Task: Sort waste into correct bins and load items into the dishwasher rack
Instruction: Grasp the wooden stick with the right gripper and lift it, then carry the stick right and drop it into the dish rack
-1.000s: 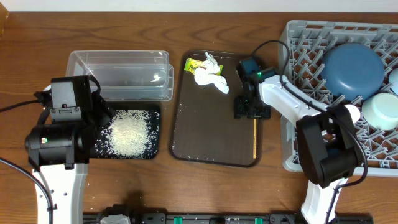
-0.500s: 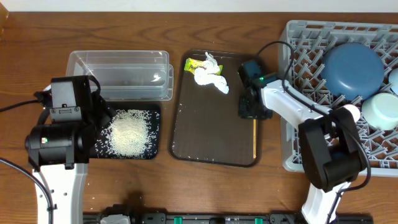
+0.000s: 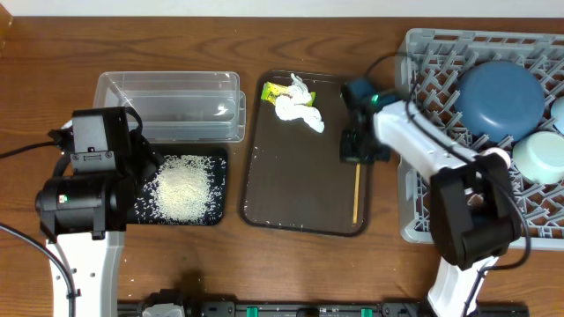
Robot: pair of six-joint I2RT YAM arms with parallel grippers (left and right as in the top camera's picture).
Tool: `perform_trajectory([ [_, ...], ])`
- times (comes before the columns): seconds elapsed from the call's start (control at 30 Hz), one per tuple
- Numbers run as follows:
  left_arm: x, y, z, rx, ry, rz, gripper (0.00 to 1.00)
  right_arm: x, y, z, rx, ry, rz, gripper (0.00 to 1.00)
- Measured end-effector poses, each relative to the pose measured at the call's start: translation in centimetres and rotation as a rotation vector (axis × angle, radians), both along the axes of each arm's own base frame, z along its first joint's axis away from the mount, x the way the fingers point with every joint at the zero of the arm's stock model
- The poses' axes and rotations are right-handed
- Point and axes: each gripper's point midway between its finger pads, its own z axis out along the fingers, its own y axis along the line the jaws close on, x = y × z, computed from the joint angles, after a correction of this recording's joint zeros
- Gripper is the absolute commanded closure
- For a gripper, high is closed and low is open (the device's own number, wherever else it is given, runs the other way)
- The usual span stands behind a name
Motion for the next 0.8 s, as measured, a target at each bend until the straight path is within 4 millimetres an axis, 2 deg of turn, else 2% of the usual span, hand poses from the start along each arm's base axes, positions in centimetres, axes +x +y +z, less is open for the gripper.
perform_trajectory([
  [0.1, 0.0, 0.0, 0.0, 0.000, 0.000, 0.000, 0.09, 2.4, -2.0, 3.9, 0.032, -0.059, -0.018, 0.99],
  [0.23, 0.0, 0.0, 0.0, 0.000, 0.000, 0.000, 0.09, 5.9, -6.9, 10.5, 0.103, -0.235, -0.015, 0.98],
  [0.33, 0.0, 0.0, 0.0, 0.000, 0.000, 0.000, 0.09, 6.4, -10.5, 13.8, 0.132, -0.330, 0.022, 0.99],
  [0.4, 0.0, 0.0, 0.0, 0.000, 0.000, 0.000, 0.09, 6.6, -12.3, 15.0, 0.144, -0.377, 0.046, 0.99],
  [0.47, 0.0, 0.0, 0.0, 0.000, 0.000, 0.000, 0.09, 7.1, -13.3, 15.3, 0.151, -0.408, 0.067, 0.99],
  [0.63, 0.0, 0.0, 0.0, 0.000, 0.000, 0.000, 0.09, 8.2, -13.9, 14.8, 0.160, -0.440, 0.130, 0.95],
  [0.7, 0.0, 0.0, 0.0, 0.000, 0.000, 0.000, 0.09, 8.5, -13.9, 14.4, 0.164, -0.442, 0.149, 0.79],
  [0.73, 0.0, 0.0, 0.0, 0.000, 0.000, 0.000, 0.09, 8.7, -13.9, 14.1, 0.166, -0.439, 0.157, 0.68],
  [0.77, 0.0, 0.0, 0.0, 0.000, 0.000, 0.000, 0.09, 8.9, -13.8, 13.7, 0.167, -0.437, 0.163, 0.55],
  [0.8, 0.0, 0.0, 0.0, 0.000, 0.000, 0.000, 0.09, 9.1, -13.9, 13.4, 0.167, -0.434, 0.168, 0.35],
])
